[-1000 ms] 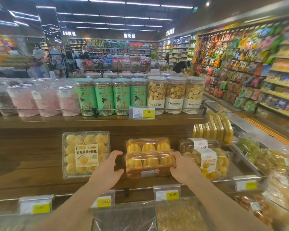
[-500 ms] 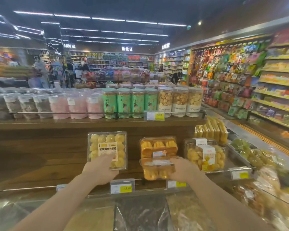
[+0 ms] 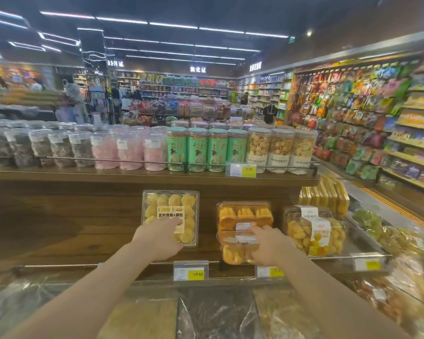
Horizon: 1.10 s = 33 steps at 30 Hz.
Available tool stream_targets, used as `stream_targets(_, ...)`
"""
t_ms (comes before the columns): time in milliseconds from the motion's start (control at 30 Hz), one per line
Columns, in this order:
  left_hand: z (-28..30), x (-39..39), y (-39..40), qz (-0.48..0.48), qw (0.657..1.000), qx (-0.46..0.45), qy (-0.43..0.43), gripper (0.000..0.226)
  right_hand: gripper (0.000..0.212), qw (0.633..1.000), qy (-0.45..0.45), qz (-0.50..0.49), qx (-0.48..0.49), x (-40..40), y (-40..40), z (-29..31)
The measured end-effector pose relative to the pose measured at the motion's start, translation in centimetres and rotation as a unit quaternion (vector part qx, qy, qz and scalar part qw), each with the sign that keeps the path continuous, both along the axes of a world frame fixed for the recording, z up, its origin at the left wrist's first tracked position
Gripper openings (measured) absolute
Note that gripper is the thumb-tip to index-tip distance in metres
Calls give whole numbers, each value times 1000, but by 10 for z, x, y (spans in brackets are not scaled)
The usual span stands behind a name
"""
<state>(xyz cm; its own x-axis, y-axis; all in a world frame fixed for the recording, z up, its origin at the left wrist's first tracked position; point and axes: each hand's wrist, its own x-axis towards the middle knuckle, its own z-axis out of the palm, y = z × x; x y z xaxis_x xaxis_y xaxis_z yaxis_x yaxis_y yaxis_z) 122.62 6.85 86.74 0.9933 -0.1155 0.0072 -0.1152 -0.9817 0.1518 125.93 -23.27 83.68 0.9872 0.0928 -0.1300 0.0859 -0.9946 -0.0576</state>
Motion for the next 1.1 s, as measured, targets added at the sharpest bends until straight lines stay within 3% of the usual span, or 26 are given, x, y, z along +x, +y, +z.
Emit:
stream_targets(167, -19, 9, -33, -19, 999, -4, 36, 71, 81, 998, 9, -57, 19, 0, -37, -30)
stream_targets(433, -113, 43, -114, -1, 992, -22, 122, 93, 105, 969, -31, -183, 164, 19, -83, -104)
stream_targets(567, -142, 63, -132, 22, 995, -36, 96, 78, 81, 952, 19, -183, 246, 35, -95, -131)
stream_targets(667, -143, 81, -136, 41, 995, -82, 41, 60, 61, 950, -10, -168, 265, 48, -100, -131)
stream_targets(800, -136, 103, -126, 74, 974, -212, -30, 58, 46, 937, -107, -147, 300, 65, -103, -108)
stream_targets(867, -139, 112, -123, 79, 946, -313, -42, 60, 50, 914, -109, -146, 361, 77, -101, -105)
stream_targets(967, -144, 117, -132, 71, 896, -437, 28, 68, 74, 884, -38, -143, 442, 86, -91, -112)
stream_targets(1033, -147, 120, -140, 69, 893, -443, 37, 70, 84, 872, -36, -141, 468, 89, -83, -119)
stream_targets(1100, -147, 123, -143, 87, 895, -438, 10, 68, 80, 870, -66, -143, 467, 94, -80, -121)
